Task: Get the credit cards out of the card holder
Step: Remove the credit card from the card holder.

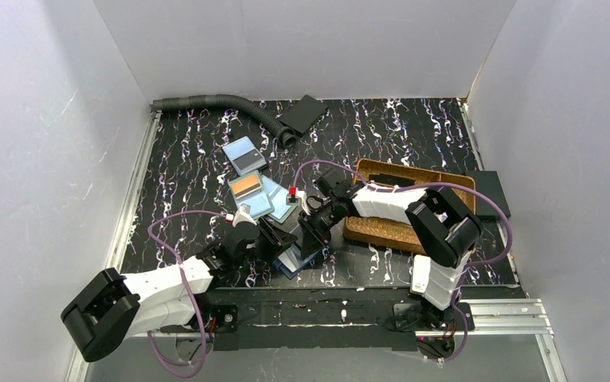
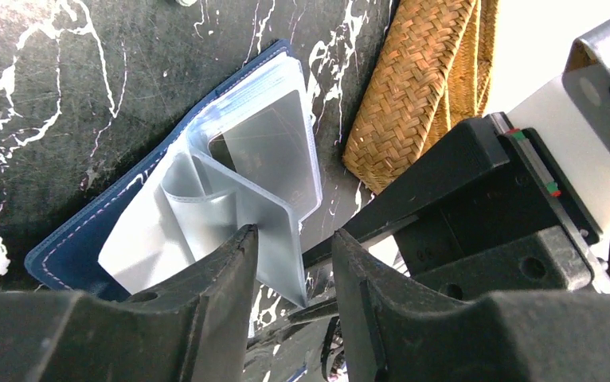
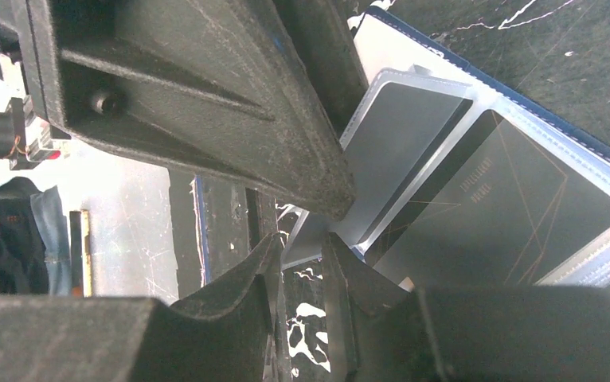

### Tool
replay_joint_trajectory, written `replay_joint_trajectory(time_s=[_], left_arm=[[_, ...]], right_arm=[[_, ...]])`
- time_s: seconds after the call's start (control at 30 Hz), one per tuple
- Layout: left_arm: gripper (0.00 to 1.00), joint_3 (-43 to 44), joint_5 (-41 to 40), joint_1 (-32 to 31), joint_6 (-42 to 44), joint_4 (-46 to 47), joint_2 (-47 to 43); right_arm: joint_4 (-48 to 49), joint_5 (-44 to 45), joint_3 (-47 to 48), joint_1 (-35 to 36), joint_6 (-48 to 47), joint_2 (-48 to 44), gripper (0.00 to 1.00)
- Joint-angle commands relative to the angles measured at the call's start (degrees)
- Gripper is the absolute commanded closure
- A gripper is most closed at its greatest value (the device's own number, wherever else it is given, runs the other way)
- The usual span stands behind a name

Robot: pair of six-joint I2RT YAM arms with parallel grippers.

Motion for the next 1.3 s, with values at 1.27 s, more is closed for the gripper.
replay_joint_trajectory(time_s=[1.27], left_arm=[[1.00, 9.35, 7.35, 2.88, 33.32, -11.69, 1.87]], right_arm=[[1.13, -0.19, 0.22, -5.91, 0.27, -4.15, 0.60]])
